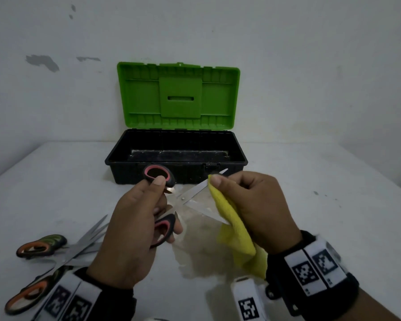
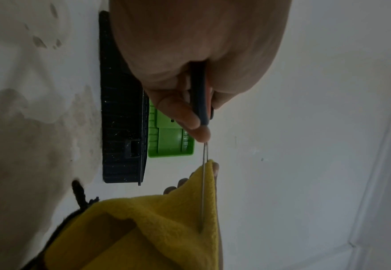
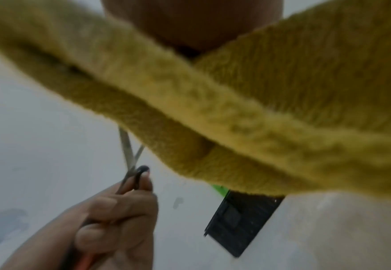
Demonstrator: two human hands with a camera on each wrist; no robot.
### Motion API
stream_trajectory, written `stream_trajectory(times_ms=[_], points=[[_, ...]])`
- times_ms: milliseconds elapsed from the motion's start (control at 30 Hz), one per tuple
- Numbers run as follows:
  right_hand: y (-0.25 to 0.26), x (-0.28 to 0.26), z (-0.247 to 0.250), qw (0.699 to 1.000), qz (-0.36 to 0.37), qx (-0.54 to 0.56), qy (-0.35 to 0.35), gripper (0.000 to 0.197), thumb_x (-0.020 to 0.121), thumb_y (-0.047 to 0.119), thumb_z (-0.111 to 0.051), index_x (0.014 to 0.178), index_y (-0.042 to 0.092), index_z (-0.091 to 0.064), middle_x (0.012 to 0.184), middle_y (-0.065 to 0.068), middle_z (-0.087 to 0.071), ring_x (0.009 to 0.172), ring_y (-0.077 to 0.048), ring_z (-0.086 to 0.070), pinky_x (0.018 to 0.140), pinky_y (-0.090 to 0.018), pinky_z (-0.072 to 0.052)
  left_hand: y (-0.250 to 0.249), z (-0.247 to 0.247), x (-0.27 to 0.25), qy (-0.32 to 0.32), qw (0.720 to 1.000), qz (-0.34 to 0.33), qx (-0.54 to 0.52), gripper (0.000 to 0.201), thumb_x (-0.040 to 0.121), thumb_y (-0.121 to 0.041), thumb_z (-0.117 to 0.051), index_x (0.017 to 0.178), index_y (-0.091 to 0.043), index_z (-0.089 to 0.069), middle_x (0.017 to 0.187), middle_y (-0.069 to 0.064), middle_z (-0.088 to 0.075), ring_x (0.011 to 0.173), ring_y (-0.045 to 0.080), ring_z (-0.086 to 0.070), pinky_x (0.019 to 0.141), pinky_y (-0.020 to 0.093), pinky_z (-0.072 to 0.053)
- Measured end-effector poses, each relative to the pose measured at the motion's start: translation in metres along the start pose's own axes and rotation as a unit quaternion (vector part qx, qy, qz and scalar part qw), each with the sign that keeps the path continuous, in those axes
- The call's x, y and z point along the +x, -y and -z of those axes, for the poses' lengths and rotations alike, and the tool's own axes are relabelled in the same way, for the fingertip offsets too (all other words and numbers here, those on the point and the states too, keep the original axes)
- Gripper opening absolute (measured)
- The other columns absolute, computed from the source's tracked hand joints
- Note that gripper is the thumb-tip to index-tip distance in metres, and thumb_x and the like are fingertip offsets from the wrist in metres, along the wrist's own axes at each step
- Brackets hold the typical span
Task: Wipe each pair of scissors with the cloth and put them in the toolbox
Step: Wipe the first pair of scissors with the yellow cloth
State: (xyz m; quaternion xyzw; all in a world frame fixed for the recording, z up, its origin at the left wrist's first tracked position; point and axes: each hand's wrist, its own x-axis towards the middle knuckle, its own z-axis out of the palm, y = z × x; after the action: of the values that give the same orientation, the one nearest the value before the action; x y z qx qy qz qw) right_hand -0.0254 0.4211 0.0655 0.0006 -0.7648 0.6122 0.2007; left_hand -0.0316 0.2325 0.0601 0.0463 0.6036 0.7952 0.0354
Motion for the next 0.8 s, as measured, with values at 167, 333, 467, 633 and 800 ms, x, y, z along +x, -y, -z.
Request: stream_trajectory(times_ms=[167,333,467,633,800], points=[[-0.002,0.003,0.003,0.999,-0.027,0.025,-0.017,0.041,0.075,0.039,-0.083,0.060,0.005,-0.068,0.053,0.000,-0.059,0.051,-0.014,-0.053,0.054,-0.026,-0.048,0.000,0.000,0.000,0.004,1.000,0.006,-0.011,0.026,0.100,-0.028,-0.046,0.083,-0.014,-0.059,0.055,0.001,-0.031,0.040,0.021,-0.050,0.037,0.024,-0.037],[-0.001,-0.001,-0.002,1.000,-0.003,0.010,0.014,0.041,0.077,0.039,-0.081,0.061,0.004,-0.068,0.056,-0.005,-0.061,0.051,-0.013,-0.054,0.052,-0.026,-0.049,0.001,0.003,0.002,0.005,1.000,0.016,-0.021,0.027,0.100,-0.028,-0.046,0.079,-0.017,-0.059,0.056,0.001,-0.032,0.041,0.020,-0.049,0.037,0.025,-0.036],[-0.005,0.006,0.003,0.999,-0.034,0.028,-0.026,0.038,0.076,0.043,-0.081,0.057,0.012,-0.068,0.052,0.003,-0.057,0.049,-0.012,-0.051,0.050,-0.025,-0.046,0.000,0.005,0.003,0.010,1.000,0.014,-0.019,0.029,0.100,-0.026,-0.046,0.076,-0.020,-0.062,0.056,0.001,-0.031,0.041,0.021,-0.049,0.037,0.024,-0.036],[-0.005,0.000,-0.003,1.000,-0.004,0.017,-0.009,0.041,0.076,0.041,-0.079,0.061,0.005,-0.068,0.056,-0.002,-0.061,0.054,-0.014,-0.056,0.056,-0.027,-0.052,0.000,0.006,0.005,0.009,1.000,0.018,-0.020,0.028,0.099,-0.027,-0.047,0.075,-0.018,-0.060,0.056,0.002,-0.032,0.040,0.021,-0.048,0.036,0.025,-0.035],[-0.006,0.003,-0.004,1.000,0.013,0.000,-0.022,0.039,0.077,0.043,-0.078,0.056,0.012,-0.066,0.054,0.003,-0.058,0.051,-0.009,-0.052,0.052,-0.019,-0.047,0.001,0.006,0.006,0.008,1.000,0.017,-0.021,0.027,0.100,-0.027,-0.047,0.079,-0.020,-0.062,0.056,0.001,-0.032,0.041,0.021,-0.049,0.037,0.023,-0.036]])
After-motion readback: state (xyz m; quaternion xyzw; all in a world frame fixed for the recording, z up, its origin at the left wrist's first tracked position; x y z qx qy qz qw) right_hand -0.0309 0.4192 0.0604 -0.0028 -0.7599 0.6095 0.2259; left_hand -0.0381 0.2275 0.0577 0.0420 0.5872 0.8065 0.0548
